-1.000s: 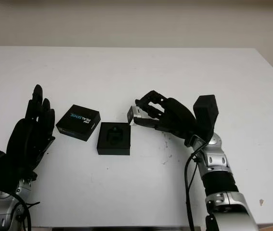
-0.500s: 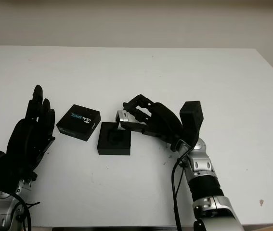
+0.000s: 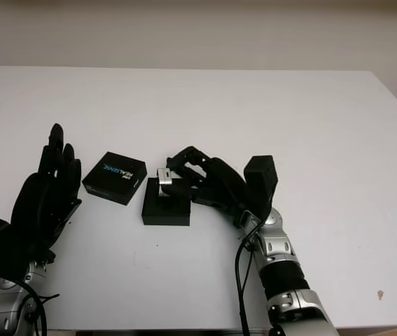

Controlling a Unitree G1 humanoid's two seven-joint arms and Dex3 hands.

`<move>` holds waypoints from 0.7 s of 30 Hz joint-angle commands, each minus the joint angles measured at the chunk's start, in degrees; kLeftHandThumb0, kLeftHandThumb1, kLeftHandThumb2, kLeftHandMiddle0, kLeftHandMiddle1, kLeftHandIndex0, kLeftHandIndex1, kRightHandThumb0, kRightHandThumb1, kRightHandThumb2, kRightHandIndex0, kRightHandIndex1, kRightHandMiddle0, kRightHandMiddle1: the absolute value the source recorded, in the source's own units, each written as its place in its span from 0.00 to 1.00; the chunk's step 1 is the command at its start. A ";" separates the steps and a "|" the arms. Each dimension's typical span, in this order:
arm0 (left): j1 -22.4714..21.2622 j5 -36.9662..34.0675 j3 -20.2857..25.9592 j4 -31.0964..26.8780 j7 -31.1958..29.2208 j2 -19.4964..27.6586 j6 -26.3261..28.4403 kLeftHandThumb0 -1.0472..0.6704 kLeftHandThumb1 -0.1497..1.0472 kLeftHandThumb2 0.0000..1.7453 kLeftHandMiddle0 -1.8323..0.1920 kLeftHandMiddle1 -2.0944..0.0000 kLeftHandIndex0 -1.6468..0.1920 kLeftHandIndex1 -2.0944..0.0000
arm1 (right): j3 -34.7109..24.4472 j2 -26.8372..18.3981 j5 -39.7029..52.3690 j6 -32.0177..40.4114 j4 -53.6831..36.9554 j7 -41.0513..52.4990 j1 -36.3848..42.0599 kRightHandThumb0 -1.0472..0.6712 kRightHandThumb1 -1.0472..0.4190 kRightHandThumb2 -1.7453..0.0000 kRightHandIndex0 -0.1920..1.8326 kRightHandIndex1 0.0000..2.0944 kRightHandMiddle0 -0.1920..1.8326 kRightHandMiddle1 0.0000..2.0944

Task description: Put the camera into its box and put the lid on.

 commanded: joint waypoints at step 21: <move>0.61 0.43 -0.44 -0.32 0.43 -0.32 -0.30 0.17 1.00 0.30 1.00 1.00 1.00 1.00 | 0.80 0.70 -1.18 -1.40 -2.10 -0.77 3.20 0.37 0.01 0.97 0.17 0.03 0.17 0.90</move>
